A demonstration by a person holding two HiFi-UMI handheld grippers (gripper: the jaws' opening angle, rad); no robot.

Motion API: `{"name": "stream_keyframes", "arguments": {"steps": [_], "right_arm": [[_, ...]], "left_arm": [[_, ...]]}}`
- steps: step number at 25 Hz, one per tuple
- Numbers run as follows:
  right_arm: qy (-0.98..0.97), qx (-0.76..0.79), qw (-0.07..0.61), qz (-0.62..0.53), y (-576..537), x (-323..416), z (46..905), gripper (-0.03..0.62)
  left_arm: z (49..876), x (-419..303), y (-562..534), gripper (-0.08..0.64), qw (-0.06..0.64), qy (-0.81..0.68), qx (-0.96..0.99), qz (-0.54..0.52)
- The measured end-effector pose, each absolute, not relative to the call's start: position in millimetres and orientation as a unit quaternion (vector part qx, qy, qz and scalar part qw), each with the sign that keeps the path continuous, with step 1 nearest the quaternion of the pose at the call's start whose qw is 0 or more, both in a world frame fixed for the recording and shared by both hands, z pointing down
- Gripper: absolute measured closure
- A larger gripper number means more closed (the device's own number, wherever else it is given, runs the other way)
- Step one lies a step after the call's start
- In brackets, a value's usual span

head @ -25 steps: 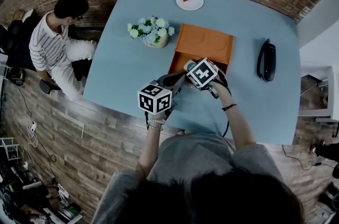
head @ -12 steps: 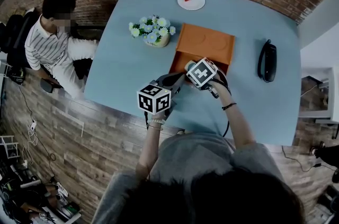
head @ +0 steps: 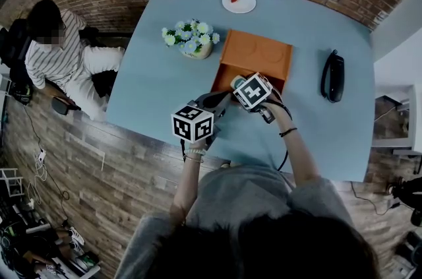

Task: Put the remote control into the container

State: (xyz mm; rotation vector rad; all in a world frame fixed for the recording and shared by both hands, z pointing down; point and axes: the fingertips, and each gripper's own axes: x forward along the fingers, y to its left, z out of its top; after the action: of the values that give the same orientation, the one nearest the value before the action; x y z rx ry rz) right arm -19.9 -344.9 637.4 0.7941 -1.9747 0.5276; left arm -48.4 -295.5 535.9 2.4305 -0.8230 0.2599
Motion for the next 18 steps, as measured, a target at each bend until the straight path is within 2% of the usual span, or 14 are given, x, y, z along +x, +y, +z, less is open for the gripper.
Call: {"name": "stream_keyframes", "arguments": {"steps": [18], "right_arm": [[-0.843,0.348,0.360,0.197,-337,-11,592,0.296]], "left_arm": [[525,-42,-285,0.557,0.254,-0.315,0.911,0.086]]}}
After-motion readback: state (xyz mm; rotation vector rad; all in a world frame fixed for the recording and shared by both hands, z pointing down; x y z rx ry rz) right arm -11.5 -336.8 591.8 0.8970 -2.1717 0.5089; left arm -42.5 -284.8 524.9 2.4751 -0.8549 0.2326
